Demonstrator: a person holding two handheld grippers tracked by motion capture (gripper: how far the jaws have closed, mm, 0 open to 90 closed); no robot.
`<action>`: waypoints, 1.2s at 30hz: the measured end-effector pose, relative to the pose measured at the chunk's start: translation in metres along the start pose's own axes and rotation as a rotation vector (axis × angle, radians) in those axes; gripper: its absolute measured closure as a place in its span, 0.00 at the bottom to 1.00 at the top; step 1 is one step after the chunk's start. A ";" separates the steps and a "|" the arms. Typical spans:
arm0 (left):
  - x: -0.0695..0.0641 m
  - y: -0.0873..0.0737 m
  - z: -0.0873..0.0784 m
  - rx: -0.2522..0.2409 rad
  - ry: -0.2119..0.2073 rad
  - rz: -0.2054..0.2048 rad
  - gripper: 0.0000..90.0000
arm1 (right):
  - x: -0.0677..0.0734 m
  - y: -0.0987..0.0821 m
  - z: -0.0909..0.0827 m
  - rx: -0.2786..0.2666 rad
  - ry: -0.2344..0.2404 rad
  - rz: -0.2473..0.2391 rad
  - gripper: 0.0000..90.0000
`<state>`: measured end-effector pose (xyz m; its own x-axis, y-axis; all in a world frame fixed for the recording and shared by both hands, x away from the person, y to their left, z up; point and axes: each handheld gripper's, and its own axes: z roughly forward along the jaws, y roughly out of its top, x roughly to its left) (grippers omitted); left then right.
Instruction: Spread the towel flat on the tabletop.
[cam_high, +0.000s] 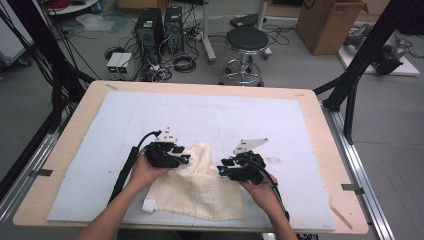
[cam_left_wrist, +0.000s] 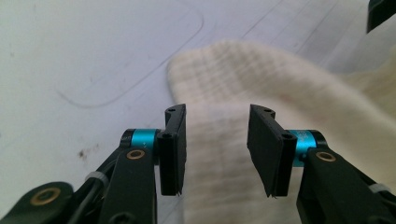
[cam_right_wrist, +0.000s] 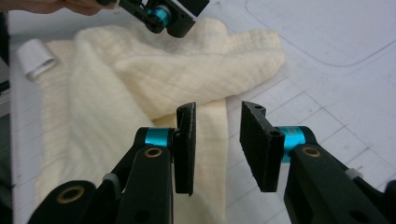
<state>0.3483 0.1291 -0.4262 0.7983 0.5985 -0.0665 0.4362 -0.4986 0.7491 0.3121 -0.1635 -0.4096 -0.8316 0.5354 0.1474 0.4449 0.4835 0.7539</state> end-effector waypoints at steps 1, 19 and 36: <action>0.001 -0.002 0.002 0.020 -0.004 0.003 0.64 | -0.002 0.000 0.004 0.014 0.001 0.002 0.75; -0.005 -0.018 -0.006 0.025 0.028 0.033 0.99 | -0.009 -0.002 0.030 0.119 0.040 0.008 0.98; -0.007 -0.056 -0.067 -0.036 0.081 0.007 0.99 | -0.005 0.001 -0.036 0.020 -0.164 -0.019 0.98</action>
<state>0.2909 0.1947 -0.4235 0.7649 0.6441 -0.0087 0.4140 -0.4813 0.7726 0.3050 -0.1903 -0.3865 -0.7756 0.6307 0.0256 0.4373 0.5076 0.7424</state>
